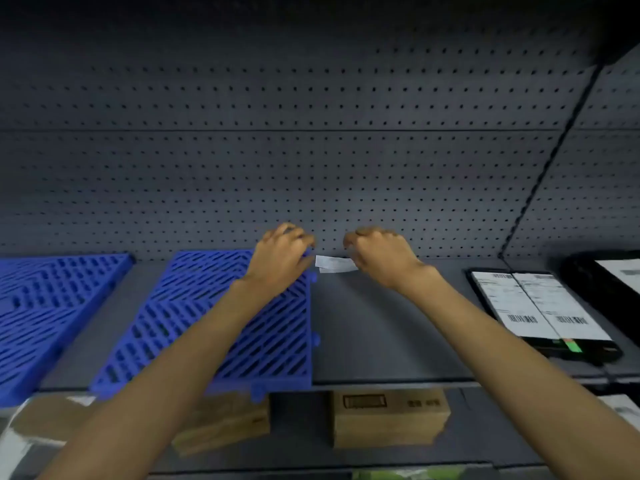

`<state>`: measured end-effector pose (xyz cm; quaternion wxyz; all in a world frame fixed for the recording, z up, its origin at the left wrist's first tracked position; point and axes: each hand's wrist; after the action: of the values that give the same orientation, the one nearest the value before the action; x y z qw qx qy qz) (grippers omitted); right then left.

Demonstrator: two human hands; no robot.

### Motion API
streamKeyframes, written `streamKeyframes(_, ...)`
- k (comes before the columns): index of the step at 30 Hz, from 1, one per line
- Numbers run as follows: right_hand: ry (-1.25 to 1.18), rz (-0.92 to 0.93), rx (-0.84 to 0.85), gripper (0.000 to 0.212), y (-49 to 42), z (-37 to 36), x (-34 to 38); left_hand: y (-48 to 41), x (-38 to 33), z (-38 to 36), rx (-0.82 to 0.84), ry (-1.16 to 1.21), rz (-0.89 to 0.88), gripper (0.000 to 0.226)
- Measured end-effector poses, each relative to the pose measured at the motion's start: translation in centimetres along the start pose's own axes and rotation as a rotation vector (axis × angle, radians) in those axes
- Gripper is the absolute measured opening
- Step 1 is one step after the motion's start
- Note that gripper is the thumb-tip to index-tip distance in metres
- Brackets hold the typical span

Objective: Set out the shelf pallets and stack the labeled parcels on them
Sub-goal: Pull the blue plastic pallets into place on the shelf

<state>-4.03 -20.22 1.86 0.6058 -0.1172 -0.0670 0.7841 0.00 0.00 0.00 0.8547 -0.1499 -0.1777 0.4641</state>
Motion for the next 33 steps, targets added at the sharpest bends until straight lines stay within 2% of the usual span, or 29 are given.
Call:
streamKeyframes(6, -0.024, 0.029, 0.136, 0.034, -2.0, -4.0, -2.3, -2.6, -1.5, -4.1, 0.128, 0.066, -0.008, 0.034)
streamKeyframes(11, -0.037, 0.05, 0.151, 0.036, -3.0, -6.7, -3.2, -3.4, -1.9, -6.2, 0.164, 0.064, -0.044, 0.036)
streamKeyframes(18, 0.029, 0.039, 0.152, 0.028, -4.1, -8.9, -3.5, -4.3, -1.8, -8.0, 0.237, 0.031, -0.039, 0.037)
streamKeyframes(25, 0.137, -0.002, 0.115, 0.02, -4.0, -9.2, -3.8, -4.8, -2.1, -8.6, 0.17, 0.035, -0.008, 0.03)
streamKeyframes(29, 0.144, -0.036, 0.166, 0.009, -3.9, -8.5, -3.5, -4.7, -2.2, -8.5, 0.156, 0.073, -0.001, 0.032)
streamKeyframes(31, 0.142, -0.065, 0.12, 0.017, -4.1, -8.9, -3.5, -4.9, -2.3, -8.5, 0.161, 0.109, 0.008, 0.032)
streamKeyframes(33, 0.11, -0.06, 0.083, 0.013, -4.0, -9.0, -3.8, -5.0, -2.3, -8.4, 0.177, 0.13, 0.016, 0.031)
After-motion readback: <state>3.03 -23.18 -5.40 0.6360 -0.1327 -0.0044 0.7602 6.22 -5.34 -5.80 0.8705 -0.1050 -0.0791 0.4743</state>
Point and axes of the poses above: each hand's wrist, its own y-axis away from the middle knuckle, its own z-axis out of the back of the hand, x = y × z, and after that the axes turned 5 degrees about -y, right-handed
